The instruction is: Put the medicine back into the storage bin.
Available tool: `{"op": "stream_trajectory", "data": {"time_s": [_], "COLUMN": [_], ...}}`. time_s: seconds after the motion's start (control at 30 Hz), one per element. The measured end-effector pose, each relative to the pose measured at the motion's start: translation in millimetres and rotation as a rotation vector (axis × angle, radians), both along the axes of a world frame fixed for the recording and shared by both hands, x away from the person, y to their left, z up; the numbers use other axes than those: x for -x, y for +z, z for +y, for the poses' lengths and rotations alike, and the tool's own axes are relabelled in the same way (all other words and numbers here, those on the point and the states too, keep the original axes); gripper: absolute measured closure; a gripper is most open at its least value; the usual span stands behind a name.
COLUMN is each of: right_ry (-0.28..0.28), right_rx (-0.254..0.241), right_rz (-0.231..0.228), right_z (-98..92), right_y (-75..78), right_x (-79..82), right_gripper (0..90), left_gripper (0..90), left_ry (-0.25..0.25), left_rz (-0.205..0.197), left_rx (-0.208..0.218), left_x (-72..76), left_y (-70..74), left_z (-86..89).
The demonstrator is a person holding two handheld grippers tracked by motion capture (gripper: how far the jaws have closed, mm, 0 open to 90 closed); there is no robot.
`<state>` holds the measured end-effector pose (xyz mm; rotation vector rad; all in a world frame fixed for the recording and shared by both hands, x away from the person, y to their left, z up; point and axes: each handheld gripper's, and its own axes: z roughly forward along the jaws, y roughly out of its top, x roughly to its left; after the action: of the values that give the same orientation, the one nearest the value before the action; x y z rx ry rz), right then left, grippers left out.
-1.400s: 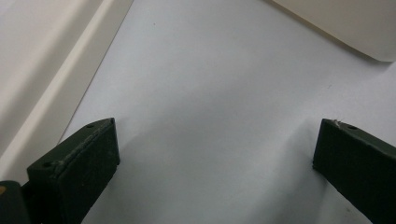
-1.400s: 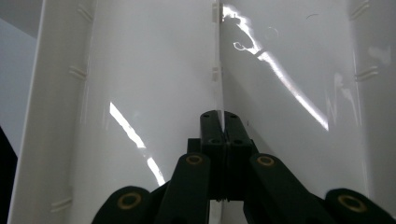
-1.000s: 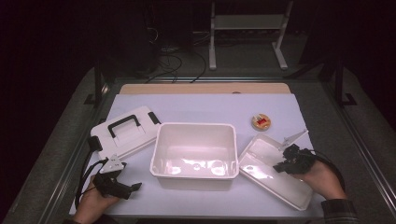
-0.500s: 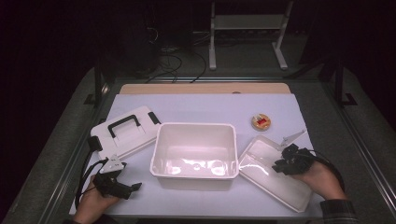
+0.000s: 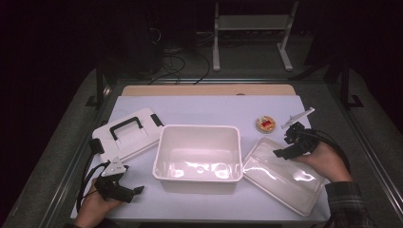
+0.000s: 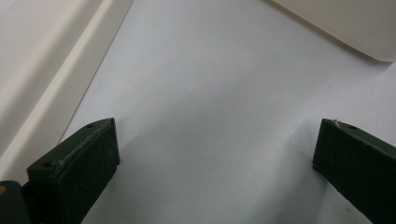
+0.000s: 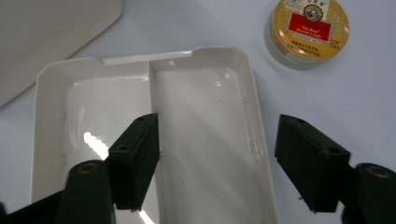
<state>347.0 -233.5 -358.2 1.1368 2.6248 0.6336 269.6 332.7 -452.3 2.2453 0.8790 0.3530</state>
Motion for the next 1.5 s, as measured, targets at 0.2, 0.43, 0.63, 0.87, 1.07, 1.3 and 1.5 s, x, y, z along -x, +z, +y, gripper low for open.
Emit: {"op": "stream_trajectory", "data": {"time_s": [0.2,0.43,0.63,0.87,1.07,1.3,1.5], "right_ry": [-0.026,-0.044,-0.075,-0.114,-0.154,-0.175,-0.194], "right_rx": [0.035,0.045,0.072,0.072,0.07,0.09,0.093], "right_rz": [0.035,0.043,0.043,0.032,0.036,0.057,0.096], "right_z": [9.3,17.3,23.4,23.8,24.7,28.6,29.4], "right_y": [3.7,5.6,3.8,0.3,-6.3,-16.4,-31.9], "right_x": [-21.9,-47.3,-67.5,-88.6,-109.4,-129.6,-141.9], "right_gripper": [17.3,13.0,12.0,11.6,11.6,9.6,9.6], "left_gripper": [0.0,0.0,0.0,0.0,0.0,0.0,0.0], "left_ry": [-0.002,-0.001,-0.001,-0.001,-0.001,-0.001,-0.001], "left_rz": [-0.001,0.0,0.0,0.0,0.001,0.0,0.001], "left_rx": [-0.002,-0.002,0.0,0.0,0.0,0.0,0.0], "left_x": [-0.1,-0.1,0.0,0.0,-0.1,-0.1,-0.2], "left_y": [0.0,0.1,0.0,0.0,0.0,0.0,0.0], "left_z": [0.2,0.1,0.1,0.1,0.1,0.1,0.1]}}
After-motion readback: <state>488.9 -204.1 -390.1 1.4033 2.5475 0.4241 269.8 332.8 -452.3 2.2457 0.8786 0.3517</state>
